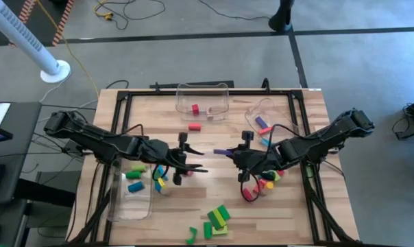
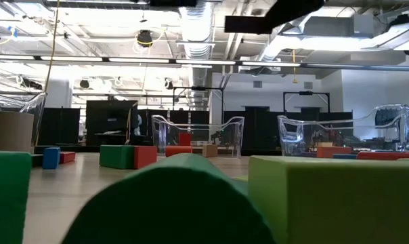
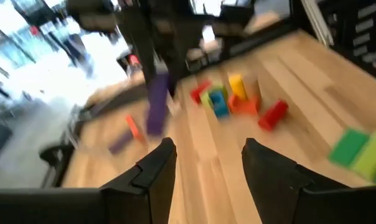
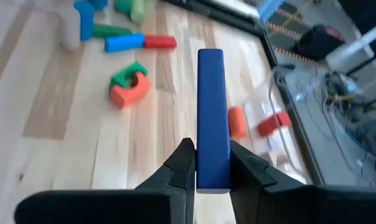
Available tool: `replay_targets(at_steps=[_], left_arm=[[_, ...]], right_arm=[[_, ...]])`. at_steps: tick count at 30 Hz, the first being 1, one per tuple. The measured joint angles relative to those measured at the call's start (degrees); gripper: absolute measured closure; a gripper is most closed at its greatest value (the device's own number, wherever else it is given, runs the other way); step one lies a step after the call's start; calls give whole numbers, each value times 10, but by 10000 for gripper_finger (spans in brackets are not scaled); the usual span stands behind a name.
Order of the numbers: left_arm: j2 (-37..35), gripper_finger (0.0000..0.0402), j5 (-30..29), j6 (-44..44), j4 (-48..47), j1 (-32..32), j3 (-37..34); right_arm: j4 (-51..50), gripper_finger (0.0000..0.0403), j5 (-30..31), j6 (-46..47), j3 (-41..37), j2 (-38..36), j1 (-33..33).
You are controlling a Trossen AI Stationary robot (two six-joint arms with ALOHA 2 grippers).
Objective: Sort blocks by size
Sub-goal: Put the blue rectangular block into the right transparent bin
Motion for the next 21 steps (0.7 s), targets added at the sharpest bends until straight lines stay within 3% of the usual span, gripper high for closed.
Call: replay_targets(at_steps=[8,21], left_arm=[[-12,227,-12,-69,-126,-21,-6],[-12,227,-9,-84,-27,-61,-96]], right_arm=[[-147,313,27,109,0,-58,-31],[-364,306,25,266,0,-155,-162]])
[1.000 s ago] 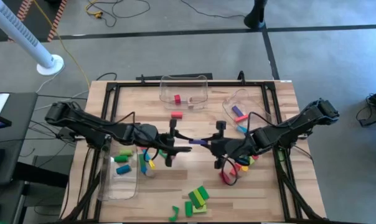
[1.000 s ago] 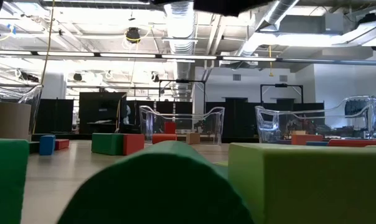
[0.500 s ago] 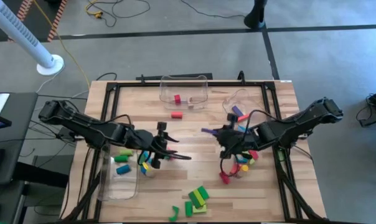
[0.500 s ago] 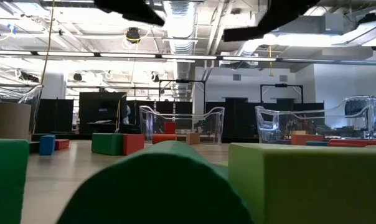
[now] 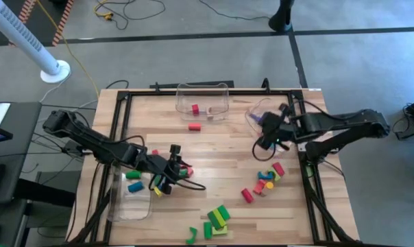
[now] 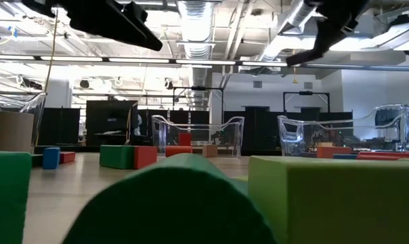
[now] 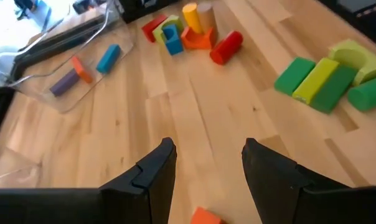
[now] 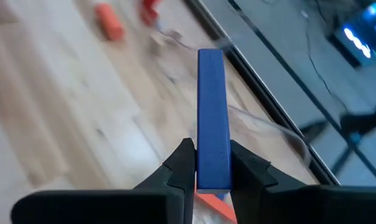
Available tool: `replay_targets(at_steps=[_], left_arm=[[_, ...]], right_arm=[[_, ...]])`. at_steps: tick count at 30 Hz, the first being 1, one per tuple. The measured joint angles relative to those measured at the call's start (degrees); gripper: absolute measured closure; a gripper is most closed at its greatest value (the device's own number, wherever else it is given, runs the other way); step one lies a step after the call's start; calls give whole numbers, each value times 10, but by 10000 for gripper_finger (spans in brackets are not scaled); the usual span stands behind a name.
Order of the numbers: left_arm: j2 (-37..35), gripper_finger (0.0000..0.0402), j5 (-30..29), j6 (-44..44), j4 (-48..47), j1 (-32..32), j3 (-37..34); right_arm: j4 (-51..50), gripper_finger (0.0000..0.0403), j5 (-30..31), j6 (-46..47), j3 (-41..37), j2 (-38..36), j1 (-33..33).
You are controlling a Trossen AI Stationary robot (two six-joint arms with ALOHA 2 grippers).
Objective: Sort blocks by size
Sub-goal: Put the blue rectangular block into the right transparent bin
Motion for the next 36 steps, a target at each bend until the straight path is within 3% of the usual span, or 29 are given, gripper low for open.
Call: replay_targets(at_steps=[5,14,31,36], left_arm=[[0,227,0,0,91,-9,-47],[0,228,1,1,252,-19,-122],[0,228,1,-4,247,-20,-124],[0,228,1,-4,247,-20,-124]], right_arm=[[-42,304,-22,6,-1,-3,-64],[-20,303,-108,-27,-62,-2,-178],[79,302,-275,-79,-165,-2,-318],[98,301,-359,-83,-202,1,-351]])
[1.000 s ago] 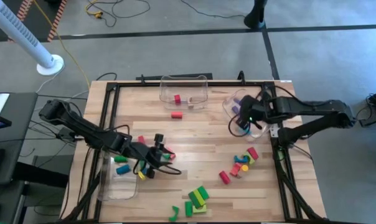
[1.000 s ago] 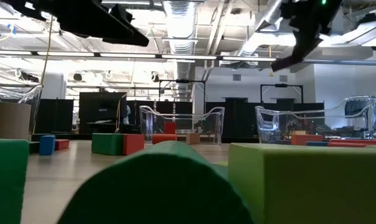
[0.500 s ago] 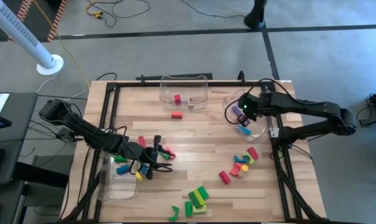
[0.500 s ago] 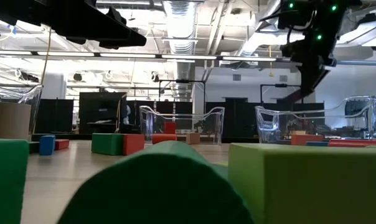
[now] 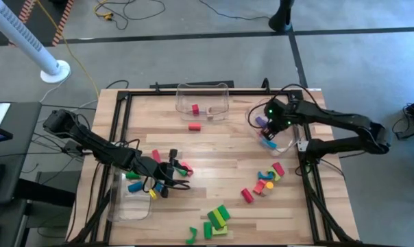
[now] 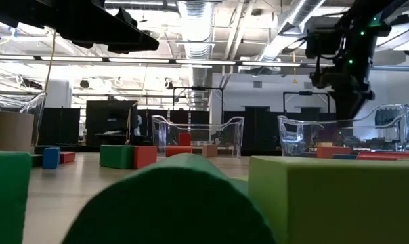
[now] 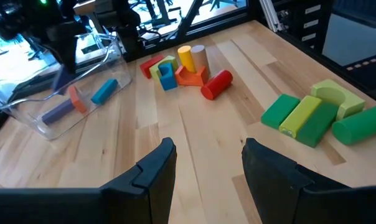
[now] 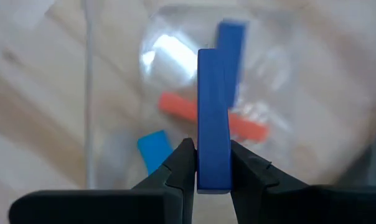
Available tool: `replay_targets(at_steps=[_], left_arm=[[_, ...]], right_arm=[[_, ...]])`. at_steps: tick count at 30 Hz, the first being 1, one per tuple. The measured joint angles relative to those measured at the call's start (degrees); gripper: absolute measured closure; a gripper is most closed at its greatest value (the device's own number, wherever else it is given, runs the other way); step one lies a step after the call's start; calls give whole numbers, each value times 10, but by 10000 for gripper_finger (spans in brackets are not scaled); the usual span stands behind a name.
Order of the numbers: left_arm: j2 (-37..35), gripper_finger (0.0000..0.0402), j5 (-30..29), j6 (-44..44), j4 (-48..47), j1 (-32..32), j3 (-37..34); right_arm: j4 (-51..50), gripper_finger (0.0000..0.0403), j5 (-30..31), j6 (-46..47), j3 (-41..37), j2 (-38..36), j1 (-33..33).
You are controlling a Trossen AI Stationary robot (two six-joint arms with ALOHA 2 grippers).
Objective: Sort blocks by size
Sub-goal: Put the blue rectangular block into the right transparent bin, then put the orange arch block into the middle transparent bin
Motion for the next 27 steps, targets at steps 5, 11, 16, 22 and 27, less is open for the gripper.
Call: replay_targets(at_steps=[5,11,16,22,27], left_arm=[[0,228,0,5,0,0,0],[0,228,0,4,0,0,0],[0,228,0,4,1,0,0],[0,228,-1,6,1,5,0],[0,228,-5,10,1,24,0]], right_arm=[[16,301,-9,-2,-29,11,-3],[35,283,-8,-5,-35,12,-3],[36,243,-8,-7,-35,12,-1],[37,187,-6,-1,-34,12,3],[37,173,8,19,-20,6,5]])
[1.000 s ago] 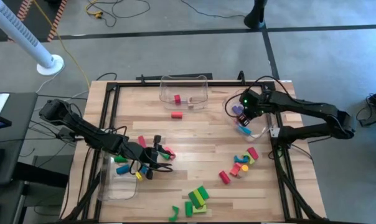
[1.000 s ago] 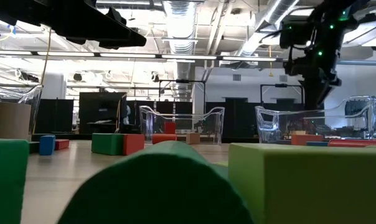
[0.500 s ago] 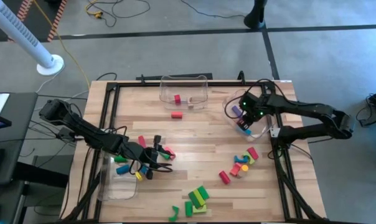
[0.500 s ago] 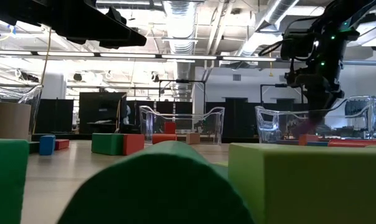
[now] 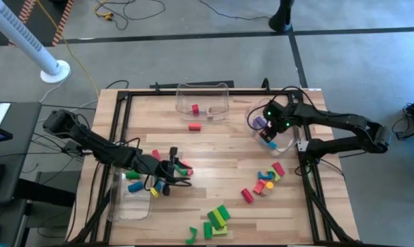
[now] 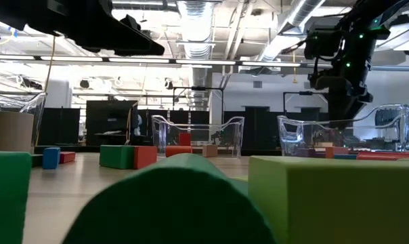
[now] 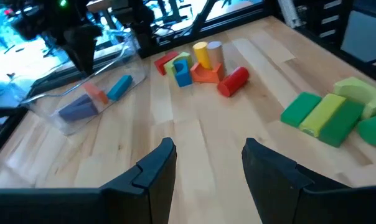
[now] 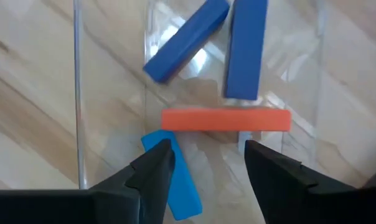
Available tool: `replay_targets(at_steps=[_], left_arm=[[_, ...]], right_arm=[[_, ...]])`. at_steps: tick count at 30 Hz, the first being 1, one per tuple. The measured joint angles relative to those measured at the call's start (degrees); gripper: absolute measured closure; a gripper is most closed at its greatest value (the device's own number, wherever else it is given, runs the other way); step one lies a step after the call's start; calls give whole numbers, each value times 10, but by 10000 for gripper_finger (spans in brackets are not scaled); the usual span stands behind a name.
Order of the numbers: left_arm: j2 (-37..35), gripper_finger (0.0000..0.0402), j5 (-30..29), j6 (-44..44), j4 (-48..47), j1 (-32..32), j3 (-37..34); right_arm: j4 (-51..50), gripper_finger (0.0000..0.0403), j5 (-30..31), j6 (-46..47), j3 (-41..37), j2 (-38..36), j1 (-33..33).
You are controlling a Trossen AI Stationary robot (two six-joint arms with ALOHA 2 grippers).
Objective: Sort blocks by size
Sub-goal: Put the orange arch block into the middle transparent bin
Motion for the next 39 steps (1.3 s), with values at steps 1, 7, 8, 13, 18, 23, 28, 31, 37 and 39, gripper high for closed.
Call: replay_targets(at_steps=[1,7,8,13,18,23,28,31,37,39], left_arm=[[0,228,0,0,-2,6,0],[0,228,37,-11,-95,49,25],[0,228,41,-13,-123,56,35],[4,228,62,-4,-244,87,84],[4,228,134,-1,-370,121,132],[11,228,171,27,-420,141,155],[79,228,177,66,-452,143,184],[137,228,146,81,-512,143,225],[202,228,144,116,-563,146,282],[216,228,150,118,-569,153,289]], right_arm=[[0,173,5,1,4,-3,4],[7,178,34,4,33,-29,37],[9,179,35,5,37,-34,43],[34,180,37,5,54,-51,80],[72,180,37,6,55,-56,128],[108,180,48,6,55,-55,179],[156,180,62,-4,55,-55,236],[192,180,65,-6,55,-55,276],[246,180,96,-24,55,-55,365],[258,180,118,-25,55,-55,394]])
